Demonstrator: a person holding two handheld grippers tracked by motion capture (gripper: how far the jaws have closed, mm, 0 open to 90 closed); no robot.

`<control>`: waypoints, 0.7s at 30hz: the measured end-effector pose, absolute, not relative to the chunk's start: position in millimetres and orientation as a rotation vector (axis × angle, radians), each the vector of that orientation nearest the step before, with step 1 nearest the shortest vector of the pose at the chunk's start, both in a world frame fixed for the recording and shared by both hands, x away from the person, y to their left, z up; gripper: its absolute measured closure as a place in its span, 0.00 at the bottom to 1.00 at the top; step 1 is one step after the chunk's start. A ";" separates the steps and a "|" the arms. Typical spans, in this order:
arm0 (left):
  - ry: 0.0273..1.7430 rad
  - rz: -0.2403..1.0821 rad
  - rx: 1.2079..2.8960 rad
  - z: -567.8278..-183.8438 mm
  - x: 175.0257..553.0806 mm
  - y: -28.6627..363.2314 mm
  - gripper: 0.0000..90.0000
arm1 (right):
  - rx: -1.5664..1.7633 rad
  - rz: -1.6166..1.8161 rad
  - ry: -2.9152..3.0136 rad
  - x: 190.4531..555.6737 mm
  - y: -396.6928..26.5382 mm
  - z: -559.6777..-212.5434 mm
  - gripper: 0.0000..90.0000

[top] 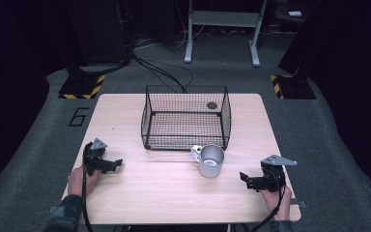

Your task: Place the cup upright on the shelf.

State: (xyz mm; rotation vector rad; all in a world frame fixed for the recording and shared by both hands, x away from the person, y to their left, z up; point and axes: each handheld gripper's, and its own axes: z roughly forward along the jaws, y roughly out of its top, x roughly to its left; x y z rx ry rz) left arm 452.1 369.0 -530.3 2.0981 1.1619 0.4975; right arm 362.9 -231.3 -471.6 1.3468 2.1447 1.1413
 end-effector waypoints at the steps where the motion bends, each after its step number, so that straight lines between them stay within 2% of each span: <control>1: 1.162 0.499 2.098 -530.3 452.1 368.9 0.00 | 1.334 1.153 2.150 363.1 -228.7 -469.8 0.00; 9: 1.161 0.497 2.098 -530.3 452.1 369.0 0.00 | 1.240 1.198 2.230 366.4 -201.5 -452.1 0.00; 21: 1.160 0.498 2.103 -530.2 452.0 369.2 0.00 | 1.147 1.193 2.332 381.5 -165.1 -445.5 0.00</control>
